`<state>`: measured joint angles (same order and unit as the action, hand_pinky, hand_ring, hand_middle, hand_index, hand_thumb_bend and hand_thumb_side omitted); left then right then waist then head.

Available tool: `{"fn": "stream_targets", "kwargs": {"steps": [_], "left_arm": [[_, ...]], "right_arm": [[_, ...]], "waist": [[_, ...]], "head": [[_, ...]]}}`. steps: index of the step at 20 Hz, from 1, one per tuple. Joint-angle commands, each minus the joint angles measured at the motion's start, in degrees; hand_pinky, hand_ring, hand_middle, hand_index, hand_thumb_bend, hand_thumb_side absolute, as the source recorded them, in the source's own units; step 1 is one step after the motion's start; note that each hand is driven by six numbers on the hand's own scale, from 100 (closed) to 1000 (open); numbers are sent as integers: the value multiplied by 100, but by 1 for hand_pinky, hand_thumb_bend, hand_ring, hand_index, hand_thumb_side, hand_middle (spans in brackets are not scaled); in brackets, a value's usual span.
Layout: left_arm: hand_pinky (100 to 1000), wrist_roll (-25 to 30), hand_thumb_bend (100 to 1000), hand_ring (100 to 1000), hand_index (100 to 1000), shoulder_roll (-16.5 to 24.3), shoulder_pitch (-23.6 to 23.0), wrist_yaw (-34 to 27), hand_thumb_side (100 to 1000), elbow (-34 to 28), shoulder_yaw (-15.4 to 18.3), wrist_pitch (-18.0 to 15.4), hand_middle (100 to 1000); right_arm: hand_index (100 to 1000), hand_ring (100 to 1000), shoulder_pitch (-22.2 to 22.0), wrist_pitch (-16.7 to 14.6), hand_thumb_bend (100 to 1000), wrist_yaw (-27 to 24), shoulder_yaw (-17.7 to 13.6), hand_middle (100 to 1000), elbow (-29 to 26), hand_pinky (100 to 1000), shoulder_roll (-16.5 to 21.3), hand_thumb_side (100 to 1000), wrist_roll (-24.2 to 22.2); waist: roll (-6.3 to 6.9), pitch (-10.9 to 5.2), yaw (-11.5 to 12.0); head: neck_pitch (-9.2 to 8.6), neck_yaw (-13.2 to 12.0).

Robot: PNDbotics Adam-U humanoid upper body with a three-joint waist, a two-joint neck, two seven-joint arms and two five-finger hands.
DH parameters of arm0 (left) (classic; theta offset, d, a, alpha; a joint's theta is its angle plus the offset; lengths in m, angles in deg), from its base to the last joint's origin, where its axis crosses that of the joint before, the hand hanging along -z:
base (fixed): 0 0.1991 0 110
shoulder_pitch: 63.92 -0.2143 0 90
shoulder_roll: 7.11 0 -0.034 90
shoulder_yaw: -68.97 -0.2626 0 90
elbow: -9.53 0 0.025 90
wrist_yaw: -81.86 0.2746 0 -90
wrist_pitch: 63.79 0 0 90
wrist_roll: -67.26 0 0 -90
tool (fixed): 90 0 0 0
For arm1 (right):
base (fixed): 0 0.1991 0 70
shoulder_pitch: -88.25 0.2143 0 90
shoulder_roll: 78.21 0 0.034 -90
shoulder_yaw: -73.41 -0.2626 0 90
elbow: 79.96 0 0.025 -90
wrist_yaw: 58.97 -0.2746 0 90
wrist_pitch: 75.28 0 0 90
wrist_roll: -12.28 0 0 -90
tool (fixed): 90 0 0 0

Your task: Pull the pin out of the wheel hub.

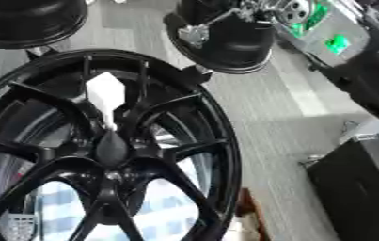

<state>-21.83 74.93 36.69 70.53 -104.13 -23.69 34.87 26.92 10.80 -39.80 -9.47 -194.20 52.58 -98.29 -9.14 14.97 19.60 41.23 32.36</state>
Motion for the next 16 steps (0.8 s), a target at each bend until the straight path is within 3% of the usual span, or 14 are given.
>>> {"fn": "stream_targets", "kwargs": {"steps": [1,8,11,16], "left_arm": [[787,2,100,636,772,103,53,2,763,-94,-14,19,598],[787,39,100,637,772,111,65,-14,763,-94,-38,34,598],[787,66,100,637,772,110,60,-7,762,-94,-55,40,598],[787,109,100,637,772,104,56,-13,758,-94,-84,30,598]], "right_arm": [[799,859,25,-187,100,90,-58,763,-35,919,264,193,-456],[808,864,-49,-503,100,-209,9,767,-35,913,339,405,-1594],[809,867,3,-563,100,-326,-23,768,-35,915,318,411,-2023],[810,864,180,-497,100,-334,-15,770,-35,912,222,403,-2269]], "waist": [[28,-115,15],[14,-137,74],[30,-131,63],[82,-127,60]], "head": [[-71,44],[-144,73],[-169,80],[-242,72]]}}
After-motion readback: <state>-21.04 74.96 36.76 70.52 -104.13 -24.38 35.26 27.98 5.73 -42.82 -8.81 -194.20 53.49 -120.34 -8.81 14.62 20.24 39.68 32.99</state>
